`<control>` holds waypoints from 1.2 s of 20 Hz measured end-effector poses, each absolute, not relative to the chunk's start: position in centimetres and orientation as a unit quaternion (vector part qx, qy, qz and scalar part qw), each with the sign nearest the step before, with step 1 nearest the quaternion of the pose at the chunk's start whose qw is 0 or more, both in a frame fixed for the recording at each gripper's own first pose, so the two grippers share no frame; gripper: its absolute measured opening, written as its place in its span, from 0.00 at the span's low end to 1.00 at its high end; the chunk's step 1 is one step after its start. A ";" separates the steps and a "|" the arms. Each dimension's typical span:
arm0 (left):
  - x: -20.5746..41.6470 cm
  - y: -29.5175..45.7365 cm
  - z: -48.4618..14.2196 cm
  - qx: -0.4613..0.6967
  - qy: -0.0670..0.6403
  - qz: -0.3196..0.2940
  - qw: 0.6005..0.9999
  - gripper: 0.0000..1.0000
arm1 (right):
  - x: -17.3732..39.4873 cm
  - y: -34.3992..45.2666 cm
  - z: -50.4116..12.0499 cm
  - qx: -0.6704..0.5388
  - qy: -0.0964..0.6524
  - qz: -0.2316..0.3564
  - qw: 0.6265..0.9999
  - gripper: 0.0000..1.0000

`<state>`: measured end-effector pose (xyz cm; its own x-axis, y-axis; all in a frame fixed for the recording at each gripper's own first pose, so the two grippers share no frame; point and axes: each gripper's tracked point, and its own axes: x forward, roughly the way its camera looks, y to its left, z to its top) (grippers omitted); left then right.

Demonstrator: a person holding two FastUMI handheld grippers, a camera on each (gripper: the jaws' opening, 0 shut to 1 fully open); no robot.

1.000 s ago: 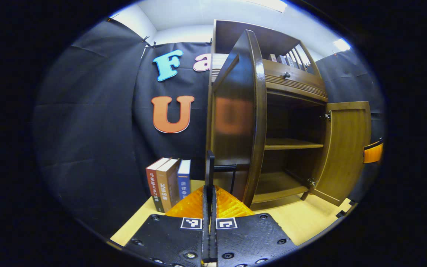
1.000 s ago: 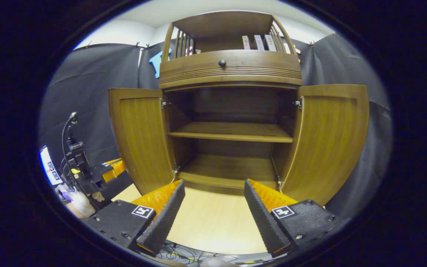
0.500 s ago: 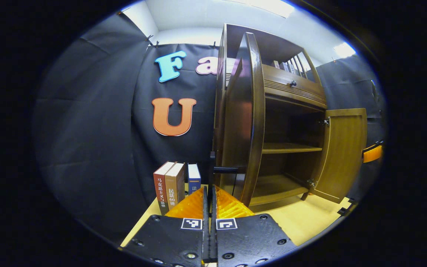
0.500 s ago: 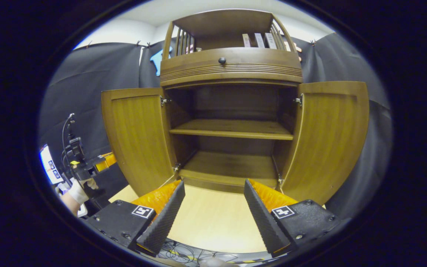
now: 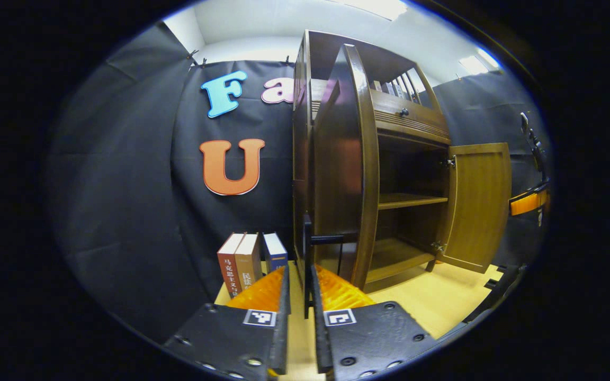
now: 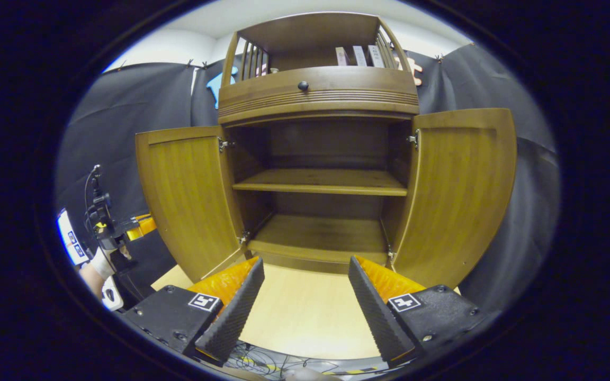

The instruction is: Open the right door of the double-door shoe cabinet with the right hand, and open the left door with the left hand.

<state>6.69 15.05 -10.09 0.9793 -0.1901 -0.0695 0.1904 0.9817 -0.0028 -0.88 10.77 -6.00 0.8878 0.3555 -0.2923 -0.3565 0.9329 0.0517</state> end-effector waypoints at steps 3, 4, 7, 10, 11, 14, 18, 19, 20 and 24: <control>5.4 15.7 -10.2 0.010 0.040 -0.083 0.996 0.62 | -0.6 10.5 -5.5 -0.006 0.140 0.179 0.974 1.00; 5.0 16.1 -10.1 0.009 0.043 -0.075 0.996 0.71 | -0.5 10.5 -5.2 -0.008 0.137 0.180 0.974 1.00; 3.1 16.8 -9.7 -0.002 0.055 -0.035 0.998 0.98 | -0.2 10.5 -4.7 -0.009 0.128 0.185 0.974 1.00; 1.3 16.1 -7.6 0.007 0.053 -0.003 0.999 0.97 | 0.5 10.5 -4.3 -0.008 0.122 0.187 0.975 1.00; 0.9 15.4 -6.6 0.008 0.047 0.001 0.999 0.97 | 0.7 10.4 -4.2 -0.007 0.121 0.188 0.975 1.00; -0.5 13.7 -3.4 0.001 0.037 0.007 0.999 0.97 | 1.1 10.2 -4.0 -0.004 0.119 0.194 0.974 1.00; -1.5 12.0 1.2 -0.037 0.011 0.046 0.998 0.97 | 1.8 8.9 -3.2 0.004 0.112 0.196 0.974 1.00; -1.4 11.5 2.1 -0.040 0.004 0.056 0.998 1.00 | 1.8 8.5 -3.1 0.007 0.111 0.197 0.974 1.00; -1.5 11.1 2.8 -0.036 0.000 0.067 0.997 1.00 | 1.9 7.9 -2.7 0.010 0.107 0.196 0.975 1.00; -1.1 7.8 4.8 -0.026 -0.018 0.080 0.996 1.00 | 2.6 5.5 -1.4 0.014 0.091 0.186 0.978 1.00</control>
